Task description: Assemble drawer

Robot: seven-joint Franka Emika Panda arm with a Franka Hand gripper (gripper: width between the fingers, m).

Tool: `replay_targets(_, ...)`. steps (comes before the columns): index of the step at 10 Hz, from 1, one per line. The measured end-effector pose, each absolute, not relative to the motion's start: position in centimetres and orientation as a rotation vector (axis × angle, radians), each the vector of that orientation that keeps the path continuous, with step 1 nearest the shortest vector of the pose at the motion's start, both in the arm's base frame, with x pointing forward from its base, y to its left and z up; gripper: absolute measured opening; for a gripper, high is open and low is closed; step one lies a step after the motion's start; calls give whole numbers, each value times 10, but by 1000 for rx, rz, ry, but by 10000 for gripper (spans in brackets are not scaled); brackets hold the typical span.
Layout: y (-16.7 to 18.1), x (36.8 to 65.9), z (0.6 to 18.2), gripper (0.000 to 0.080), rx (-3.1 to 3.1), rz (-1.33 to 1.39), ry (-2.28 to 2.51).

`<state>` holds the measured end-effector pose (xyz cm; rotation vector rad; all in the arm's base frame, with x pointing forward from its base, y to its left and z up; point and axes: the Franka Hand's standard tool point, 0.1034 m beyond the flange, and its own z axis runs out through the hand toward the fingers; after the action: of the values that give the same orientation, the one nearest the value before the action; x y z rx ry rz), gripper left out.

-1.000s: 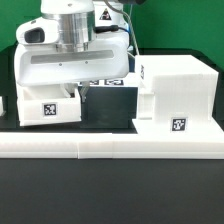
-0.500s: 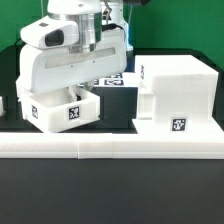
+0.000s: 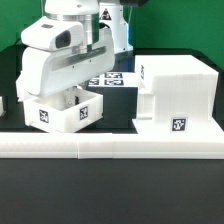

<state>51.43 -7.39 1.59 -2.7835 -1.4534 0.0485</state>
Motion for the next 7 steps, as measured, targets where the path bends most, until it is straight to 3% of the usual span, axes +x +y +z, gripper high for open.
replay_targets(7,-68,528,23,42,-2436,106,-2006)
